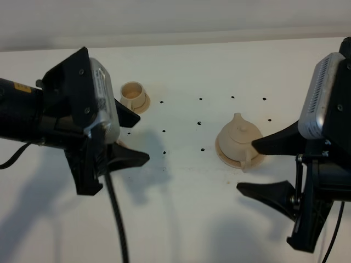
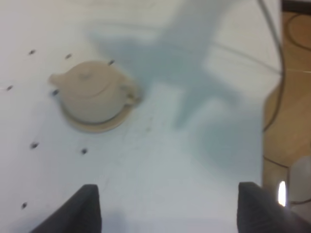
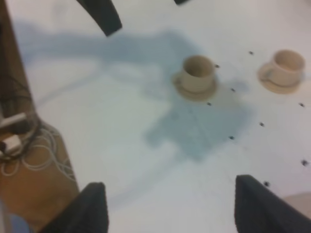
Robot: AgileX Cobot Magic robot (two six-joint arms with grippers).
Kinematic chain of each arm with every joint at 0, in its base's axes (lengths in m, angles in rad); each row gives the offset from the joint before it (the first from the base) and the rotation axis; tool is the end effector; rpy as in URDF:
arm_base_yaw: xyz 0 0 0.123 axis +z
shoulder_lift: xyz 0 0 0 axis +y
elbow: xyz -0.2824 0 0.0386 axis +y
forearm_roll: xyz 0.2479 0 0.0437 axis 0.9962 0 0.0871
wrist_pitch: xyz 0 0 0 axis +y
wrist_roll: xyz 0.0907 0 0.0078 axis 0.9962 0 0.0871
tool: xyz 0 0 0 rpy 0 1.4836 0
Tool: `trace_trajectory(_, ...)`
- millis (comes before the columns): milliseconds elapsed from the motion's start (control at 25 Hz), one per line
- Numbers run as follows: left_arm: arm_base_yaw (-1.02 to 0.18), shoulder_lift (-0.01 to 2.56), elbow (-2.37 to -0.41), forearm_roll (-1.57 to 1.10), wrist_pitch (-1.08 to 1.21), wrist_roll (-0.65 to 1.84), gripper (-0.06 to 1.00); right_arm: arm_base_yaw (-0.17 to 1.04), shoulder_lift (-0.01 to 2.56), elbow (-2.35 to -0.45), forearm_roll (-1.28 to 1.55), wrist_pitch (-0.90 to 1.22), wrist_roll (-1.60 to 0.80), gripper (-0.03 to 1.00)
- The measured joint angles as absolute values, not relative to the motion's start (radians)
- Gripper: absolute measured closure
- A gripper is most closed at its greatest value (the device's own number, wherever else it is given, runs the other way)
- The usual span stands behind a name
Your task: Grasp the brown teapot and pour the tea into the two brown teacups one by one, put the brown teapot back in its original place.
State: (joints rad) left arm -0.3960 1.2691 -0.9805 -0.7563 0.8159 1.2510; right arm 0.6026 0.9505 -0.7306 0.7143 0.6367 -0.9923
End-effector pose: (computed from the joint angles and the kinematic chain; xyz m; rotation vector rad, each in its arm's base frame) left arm 0.2171 -0.1402 0.3157 1.3882 1.8813 -0.4959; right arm 0.1329 0.1346 0.3135 -1.2379 1.8320 0.5637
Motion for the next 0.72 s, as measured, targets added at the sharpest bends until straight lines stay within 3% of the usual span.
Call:
trace_trajectory(360,-0.373,1.285,-1.050,-0.637,0.703,1.019,0.38,0.525,0.950,-0.739,0.567,0.567,-0.728,0.47)
trace_trajectory(720,-0.102,1.314,-1.144,-0.568,0.696,0.908,0.38,0.346,1.028,-0.800,0.459,0.567,-0.605,0.47)
